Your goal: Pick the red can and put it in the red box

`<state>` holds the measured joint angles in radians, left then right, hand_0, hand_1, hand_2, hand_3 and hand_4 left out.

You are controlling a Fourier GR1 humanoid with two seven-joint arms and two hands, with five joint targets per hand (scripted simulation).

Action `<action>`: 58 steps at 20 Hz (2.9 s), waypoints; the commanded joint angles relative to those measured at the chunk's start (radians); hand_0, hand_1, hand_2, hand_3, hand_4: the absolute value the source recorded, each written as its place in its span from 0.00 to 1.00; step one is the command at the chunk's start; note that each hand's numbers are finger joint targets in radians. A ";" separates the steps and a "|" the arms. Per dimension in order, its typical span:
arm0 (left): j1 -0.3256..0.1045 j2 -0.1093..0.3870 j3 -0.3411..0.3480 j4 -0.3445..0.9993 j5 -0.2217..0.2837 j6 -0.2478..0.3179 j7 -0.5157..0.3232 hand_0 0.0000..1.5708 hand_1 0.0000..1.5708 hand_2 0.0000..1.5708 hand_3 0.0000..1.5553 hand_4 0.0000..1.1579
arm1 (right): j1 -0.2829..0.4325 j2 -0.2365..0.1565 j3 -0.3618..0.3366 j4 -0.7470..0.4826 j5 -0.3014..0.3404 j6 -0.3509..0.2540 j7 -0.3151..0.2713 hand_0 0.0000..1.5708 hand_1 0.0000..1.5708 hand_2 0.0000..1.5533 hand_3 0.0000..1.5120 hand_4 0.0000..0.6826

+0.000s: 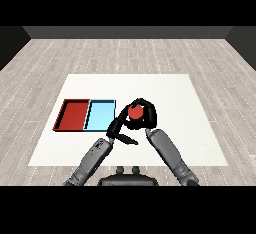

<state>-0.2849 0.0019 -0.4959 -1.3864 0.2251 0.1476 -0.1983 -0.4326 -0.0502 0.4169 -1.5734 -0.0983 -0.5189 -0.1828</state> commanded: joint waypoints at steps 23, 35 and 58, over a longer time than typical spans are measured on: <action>-0.136 -0.001 -0.045 0.028 0.129 0.349 0.003 1.00 1.00 1.00 1.00 0.97 | -0.098 0.050 0.102 0.005 0.002 -0.081 0.050 1.00 1.00 0.95 0.93 0.92; -0.054 -0.001 -0.042 0.009 0.076 0.340 0.004 1.00 1.00 1.00 0.96 0.98 | -0.062 0.050 0.091 0.009 -0.025 -0.074 0.020 1.00 1.00 0.94 0.92 0.92; -0.100 -0.002 -0.051 0.024 0.065 0.397 -0.015 1.00 1.00 1.00 0.96 0.98 | 0.012 0.050 0.110 -0.073 0.160 -0.096 0.158 0.00 0.00 0.00 0.00 0.00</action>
<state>-0.3836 0.0051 -0.5461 -1.3378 0.2931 0.5253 -0.2200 -0.4406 -0.0037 0.4898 -1.6222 0.0341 -0.5668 -0.0342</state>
